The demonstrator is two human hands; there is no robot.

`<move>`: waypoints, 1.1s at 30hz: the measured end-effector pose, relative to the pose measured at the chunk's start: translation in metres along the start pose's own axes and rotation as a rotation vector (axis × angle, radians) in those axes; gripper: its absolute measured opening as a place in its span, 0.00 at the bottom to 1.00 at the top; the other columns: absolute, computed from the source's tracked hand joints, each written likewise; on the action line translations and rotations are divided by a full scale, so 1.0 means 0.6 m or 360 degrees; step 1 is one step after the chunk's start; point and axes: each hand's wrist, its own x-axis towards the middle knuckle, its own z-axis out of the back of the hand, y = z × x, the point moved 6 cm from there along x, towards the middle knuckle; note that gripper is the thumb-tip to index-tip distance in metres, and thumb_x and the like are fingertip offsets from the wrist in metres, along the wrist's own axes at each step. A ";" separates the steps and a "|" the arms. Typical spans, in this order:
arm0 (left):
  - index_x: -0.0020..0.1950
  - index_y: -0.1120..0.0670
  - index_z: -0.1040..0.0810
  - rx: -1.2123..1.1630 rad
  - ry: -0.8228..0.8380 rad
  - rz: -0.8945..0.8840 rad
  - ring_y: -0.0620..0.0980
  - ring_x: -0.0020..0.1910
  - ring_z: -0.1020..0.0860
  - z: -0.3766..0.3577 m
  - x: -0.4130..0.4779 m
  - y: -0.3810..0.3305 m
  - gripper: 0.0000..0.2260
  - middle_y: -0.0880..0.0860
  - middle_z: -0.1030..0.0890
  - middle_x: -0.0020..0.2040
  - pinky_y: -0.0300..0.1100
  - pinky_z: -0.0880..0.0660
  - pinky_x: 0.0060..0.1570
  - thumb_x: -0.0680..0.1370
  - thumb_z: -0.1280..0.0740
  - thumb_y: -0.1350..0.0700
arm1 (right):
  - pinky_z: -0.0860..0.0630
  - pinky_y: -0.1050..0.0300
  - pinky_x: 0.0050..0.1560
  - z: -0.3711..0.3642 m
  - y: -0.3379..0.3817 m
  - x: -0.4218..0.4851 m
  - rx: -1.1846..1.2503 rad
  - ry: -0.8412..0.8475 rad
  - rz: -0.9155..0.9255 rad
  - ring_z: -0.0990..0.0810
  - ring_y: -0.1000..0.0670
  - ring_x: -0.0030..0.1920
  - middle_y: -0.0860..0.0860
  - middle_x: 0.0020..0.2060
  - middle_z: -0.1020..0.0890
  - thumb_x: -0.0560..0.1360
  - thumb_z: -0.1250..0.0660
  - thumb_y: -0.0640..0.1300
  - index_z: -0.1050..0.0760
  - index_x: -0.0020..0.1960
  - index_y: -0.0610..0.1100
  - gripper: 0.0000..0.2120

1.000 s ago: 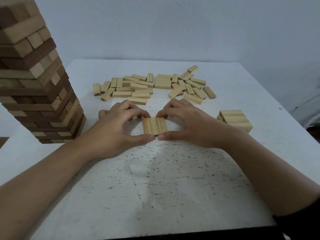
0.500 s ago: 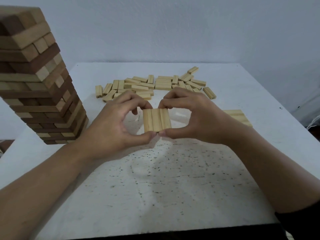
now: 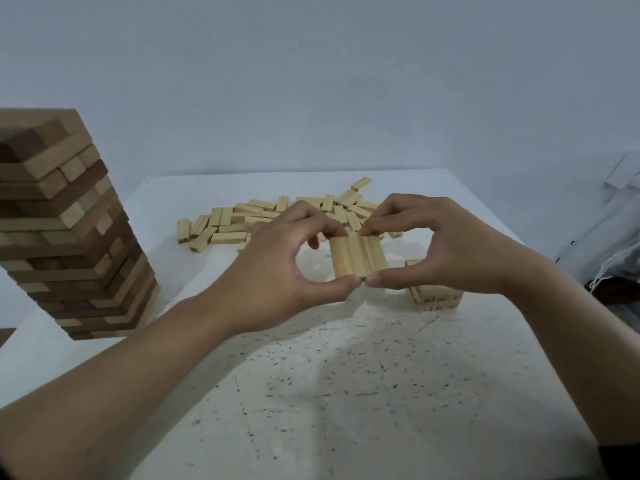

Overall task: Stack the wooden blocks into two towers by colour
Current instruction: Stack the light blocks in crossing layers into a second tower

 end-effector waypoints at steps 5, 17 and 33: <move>0.58 0.43 0.21 -0.0168 0.0004 0.0014 0.38 0.56 0.26 -0.061 0.045 -0.033 0.20 0.38 0.26 0.54 0.49 0.30 0.64 0.70 0.23 0.39 | 0.27 0.53 0.61 0.041 -0.059 -0.034 0.0025 0.0034 -0.0112 0.22 0.55 0.60 0.60 0.54 0.19 0.65 0.22 0.60 0.17 0.57 0.58 0.21; 0.58 0.40 0.21 -0.0311 -0.0024 0.0061 0.40 0.60 0.27 -0.149 0.082 -0.038 0.22 0.38 0.27 0.57 0.57 0.30 0.65 0.68 0.26 0.34 | 0.31 0.52 0.65 0.062 -0.149 -0.069 0.0054 0.0087 -0.0268 0.26 0.57 0.64 0.63 0.55 0.20 0.62 0.23 0.68 0.18 0.55 0.62 0.23; 0.56 0.41 0.19 -0.0281 -0.0078 0.0079 0.36 0.66 0.33 -0.157 0.069 -0.039 0.21 0.39 0.28 0.59 0.54 0.39 0.70 0.66 0.25 0.34 | 0.32 0.54 0.65 0.055 -0.156 -0.078 0.0050 0.0150 -0.0262 0.27 0.58 0.63 0.63 0.55 0.20 0.61 0.25 0.67 0.18 0.55 0.65 0.23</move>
